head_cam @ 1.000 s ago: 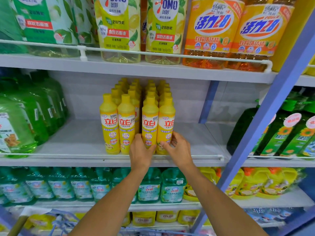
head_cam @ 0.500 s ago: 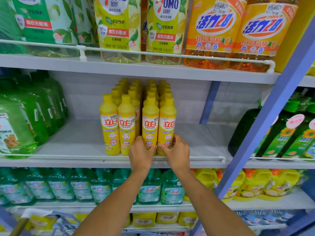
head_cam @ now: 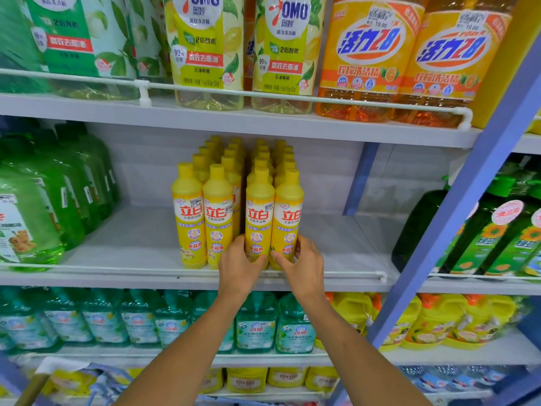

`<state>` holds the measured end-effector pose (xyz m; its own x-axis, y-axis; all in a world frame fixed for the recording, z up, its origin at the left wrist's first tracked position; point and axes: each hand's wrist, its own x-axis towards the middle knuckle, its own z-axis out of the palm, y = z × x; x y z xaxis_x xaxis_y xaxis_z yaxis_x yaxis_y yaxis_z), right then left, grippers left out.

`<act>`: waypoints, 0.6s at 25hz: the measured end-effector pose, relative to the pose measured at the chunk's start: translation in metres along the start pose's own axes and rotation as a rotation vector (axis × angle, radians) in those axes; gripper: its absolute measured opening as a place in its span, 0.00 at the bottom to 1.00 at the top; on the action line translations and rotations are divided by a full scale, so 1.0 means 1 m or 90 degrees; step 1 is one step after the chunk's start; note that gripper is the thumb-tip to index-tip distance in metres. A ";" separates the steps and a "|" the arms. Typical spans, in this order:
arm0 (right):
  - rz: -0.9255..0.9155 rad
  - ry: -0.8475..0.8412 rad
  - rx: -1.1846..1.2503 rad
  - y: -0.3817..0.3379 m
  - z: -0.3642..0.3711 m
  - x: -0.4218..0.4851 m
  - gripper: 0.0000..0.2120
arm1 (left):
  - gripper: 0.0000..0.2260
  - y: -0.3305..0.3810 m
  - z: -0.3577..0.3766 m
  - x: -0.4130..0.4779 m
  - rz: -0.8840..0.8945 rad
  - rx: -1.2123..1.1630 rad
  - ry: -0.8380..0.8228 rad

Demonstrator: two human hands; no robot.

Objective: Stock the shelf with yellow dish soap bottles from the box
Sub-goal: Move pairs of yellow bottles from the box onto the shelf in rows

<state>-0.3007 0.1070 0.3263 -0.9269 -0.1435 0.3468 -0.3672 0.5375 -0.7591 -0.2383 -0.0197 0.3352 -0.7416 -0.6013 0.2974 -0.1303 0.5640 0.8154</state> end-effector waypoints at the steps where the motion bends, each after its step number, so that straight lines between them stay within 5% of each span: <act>1: 0.009 0.005 -0.002 -0.001 0.001 0.000 0.28 | 0.19 0.000 0.000 0.000 0.003 -0.001 0.003; 15: 0.062 0.042 -0.032 -0.012 0.004 -0.005 0.27 | 0.18 0.004 0.008 -0.005 -0.020 0.025 0.050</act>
<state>-0.2914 0.0974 0.3313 -0.9503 -0.0336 0.3094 -0.2692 0.5880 -0.7628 -0.2408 -0.0097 0.3330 -0.6826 -0.6609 0.3118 -0.1795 0.5653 0.8051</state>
